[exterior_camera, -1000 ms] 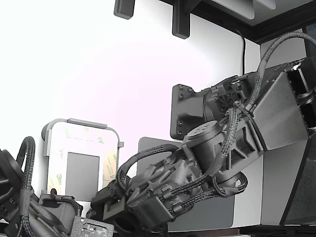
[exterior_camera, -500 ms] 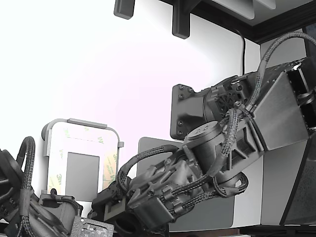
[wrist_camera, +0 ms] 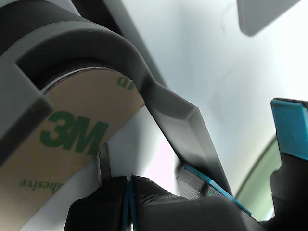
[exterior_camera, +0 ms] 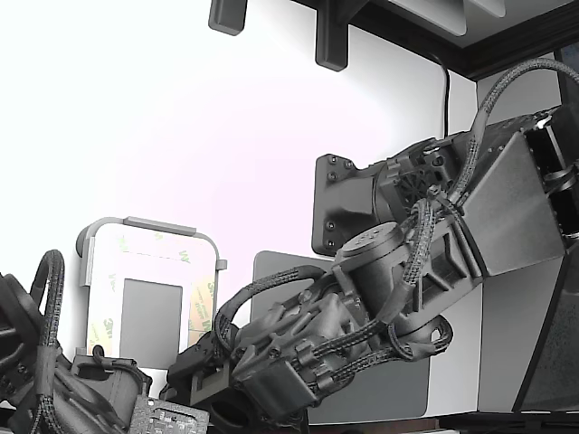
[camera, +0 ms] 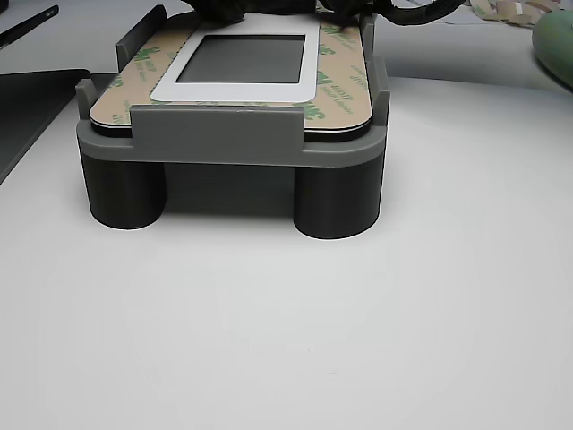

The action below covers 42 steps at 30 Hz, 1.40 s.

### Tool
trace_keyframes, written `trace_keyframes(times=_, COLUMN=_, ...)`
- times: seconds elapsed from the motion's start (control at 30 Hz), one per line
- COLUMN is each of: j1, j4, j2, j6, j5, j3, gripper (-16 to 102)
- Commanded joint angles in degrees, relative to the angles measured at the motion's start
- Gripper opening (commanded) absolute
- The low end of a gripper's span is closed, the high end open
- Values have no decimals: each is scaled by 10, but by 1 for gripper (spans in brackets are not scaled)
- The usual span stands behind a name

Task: Peel off protective film from adhesive tape.

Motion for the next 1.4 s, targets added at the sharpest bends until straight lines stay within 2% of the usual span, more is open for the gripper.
trace_keyframes(times=0.0, j1=-10, j4=-2, j2=15, j6=-1, j5=-3, j3=-9, gripper=-11)
trace_keyframes(times=1.37, j1=5, j4=16, j2=30, j6=25, j5=-1, j3=-7, gripper=-11)
